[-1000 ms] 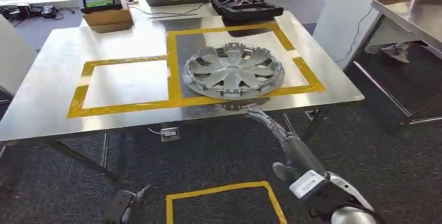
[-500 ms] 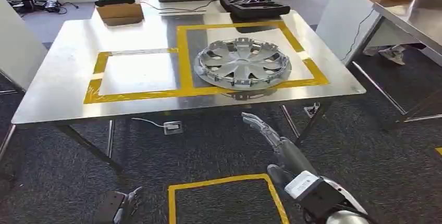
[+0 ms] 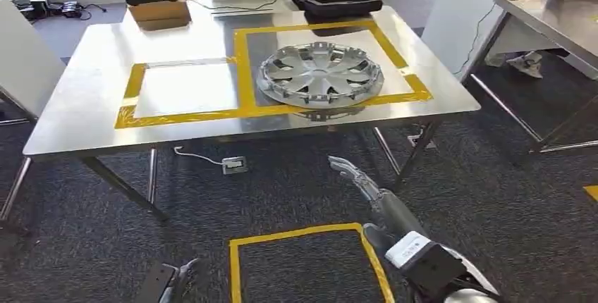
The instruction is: Take the parts from the cabinet and place them on the table.
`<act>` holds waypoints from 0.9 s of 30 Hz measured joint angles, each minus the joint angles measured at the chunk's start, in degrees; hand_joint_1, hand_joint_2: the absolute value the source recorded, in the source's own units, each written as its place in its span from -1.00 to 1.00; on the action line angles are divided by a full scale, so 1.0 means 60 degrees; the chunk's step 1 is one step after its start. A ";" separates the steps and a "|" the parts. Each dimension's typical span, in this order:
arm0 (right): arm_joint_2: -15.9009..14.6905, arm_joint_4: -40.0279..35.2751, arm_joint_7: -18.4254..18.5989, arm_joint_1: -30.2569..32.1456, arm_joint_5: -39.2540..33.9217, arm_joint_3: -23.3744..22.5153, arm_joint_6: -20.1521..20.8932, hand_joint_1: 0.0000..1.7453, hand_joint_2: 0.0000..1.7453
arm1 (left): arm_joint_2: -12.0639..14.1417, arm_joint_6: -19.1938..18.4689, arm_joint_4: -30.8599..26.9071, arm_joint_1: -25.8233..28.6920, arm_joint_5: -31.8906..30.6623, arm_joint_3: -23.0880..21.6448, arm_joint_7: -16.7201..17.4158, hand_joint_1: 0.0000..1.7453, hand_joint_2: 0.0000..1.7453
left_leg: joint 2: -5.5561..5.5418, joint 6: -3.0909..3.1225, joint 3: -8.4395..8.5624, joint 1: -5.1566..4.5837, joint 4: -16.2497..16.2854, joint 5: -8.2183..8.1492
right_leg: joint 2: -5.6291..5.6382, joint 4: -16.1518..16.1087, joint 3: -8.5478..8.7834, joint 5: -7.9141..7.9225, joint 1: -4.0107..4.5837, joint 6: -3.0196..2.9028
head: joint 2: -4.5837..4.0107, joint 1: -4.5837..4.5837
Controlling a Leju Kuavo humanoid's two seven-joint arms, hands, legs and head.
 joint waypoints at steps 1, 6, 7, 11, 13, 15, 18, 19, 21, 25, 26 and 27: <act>-0.0004 0.0000 0.0000 0.0003 0.0004 -0.0004 0.0000 -1.00 -1.00 | 0.0000 -0.0004 0.0007 0.0002 -0.0007 0.0000 0.0008 -1.00 -1.00 | 0.0002 -0.0067 -0.0218 0.0047 0.0634 -0.0556 | -0.0005 0.0008 -0.0115 0.0081 -0.0009 -0.0009 | 0.0004 -0.0004; -0.0044 0.0000 0.0055 -0.0006 0.0098 0.0004 0.0168 -1.00 -1.00 | 0.0026 -0.0044 0.0047 0.0011 -0.0095 0.0000 0.0051 -1.00 -1.00 | 0.0008 -0.0251 -0.0164 0.0210 0.1959 -0.0912 | -0.0012 0.0119 -0.0685 0.0436 -0.0062 0.0094 | 0.0004 -0.0004; -0.0073 0.0000 0.0066 -0.0025 0.0128 0.0011 0.0292 -1.00 -1.00 | 0.0044 -0.0069 0.0044 0.0000 -0.0117 0.0000 0.0070 -1.00 -1.00 | 0.0010 -0.0269 0.0389 0.0235 0.1169 -0.0577 | -0.0011 0.0174 -0.0785 0.0478 -0.0095 0.0139 | 0.0000 0.0000; -0.0197 0.0018 -0.0015 -0.0145 0.0335 0.0134 0.0638 -1.00 -1.00 | 0.0066 -0.0080 0.0025 -0.0126 -0.0200 0.0000 0.0157 -1.00 -1.00 | -0.0082 -0.0055 0.1281 0.0186 -0.0482 -0.0601 | -0.0005 0.0301 -0.0970 0.0653 -0.0091 0.0396 | 0.0000 -0.0004; -0.0226 0.0088 -0.0116 -0.0202 0.0379 0.0226 0.0714 -1.00 -1.00 | 0.0095 -0.0080 0.0018 -0.0178 -0.0230 -0.0004 0.0186 -1.00 -1.00 | -0.0085 0.0121 0.1202 0.0141 -0.0440 -0.0511 | 0.0005 0.0248 -0.0995 0.0783 -0.0121 0.0534 | 0.0000 0.0018; -0.0233 0.0171 -0.0152 -0.0252 0.0361 0.0327 0.0783 -1.00 -1.00 | 0.0098 -0.0080 0.0011 -0.0267 -0.0193 0.0000 0.0241 -1.00 -1.00 | -0.0044 0.0316 0.1037 0.0181 -0.0500 -0.0320 | 0.0013 0.0586 -0.1172 0.0331 -0.0143 0.0608 | 0.0000 0.0037; -0.0233 0.0425 -0.0178 -0.0449 0.0233 0.0575 0.1005 -1.00 -1.00 | 0.0098 -0.0080 0.0011 -0.0277 -0.0022 0.0000 0.0266 -1.00 -1.00 | 0.0005 0.0415 0.0709 0.0132 -0.0482 -0.0081 | 0.0013 0.2711 -0.1891 -0.1090 -0.0130 0.0652 | 0.0000 0.0051; -0.0233 0.0532 -0.0178 -0.0488 0.0218 0.0649 0.1046 -1.00 -1.00 | 0.0098 -0.0080 0.0015 -0.0272 0.0044 0.0000 0.0266 -1.00 -1.00 | 0.0013 0.0427 0.0625 0.0106 -0.0467 -0.0003 | 0.0013 0.3183 -0.1982 -0.1212 -0.0122 0.0640 | 0.0004 0.0047; -0.0233 0.0743 -0.0182 -0.0573 0.0178 0.0783 0.1089 -1.00 -1.00 | 0.0091 -0.0080 0.0018 -0.0270 0.0207 0.0044 0.0266 -1.00 -1.00 | 0.0015 0.0427 0.0426 0.0063 -0.0432 0.0125 | 0.0014 0.2793 -0.1518 -0.0812 -0.0094 0.0569 | 0.0000 0.0051; -0.0230 0.1057 -0.0255 -0.0926 0.0084 0.1042 0.1253 -1.00 -1.00 | 0.0033 0.0099 -0.0004 -0.0284 0.0514 0.0252 0.0379 -1.00 -1.00 | 0.0005 0.0296 0.0227 0.0013 -0.0396 0.0357 | 0.0010 0.0120 0.0177 -0.0299 0.0071 0.0262 | 0.0004 0.0044; -0.0230 0.1141 -0.0280 -0.0976 0.0066 0.1104 0.1275 -1.00 -1.00 | 0.0036 0.0124 -0.0007 -0.0285 0.0546 0.0295 0.0390 -1.00 -1.00 | 0.0007 0.0227 0.0228 0.0048 -0.0416 0.0412 | 0.0019 0.0113 0.0126 -0.0231 0.0111 0.0231 | 0.0004 0.0051; -0.0230 0.1238 -0.0291 -0.1060 0.0048 0.1165 0.1308 -1.00 -1.00 | 0.0033 0.0135 -0.0007 -0.0284 0.0582 0.0320 0.0412 -1.00 -1.00 | 0.0011 0.0172 0.0207 0.0073 -0.0423 0.0471 | 0.0018 0.0090 0.0096 -0.0230 0.0145 0.0193 | 0.0003 0.0055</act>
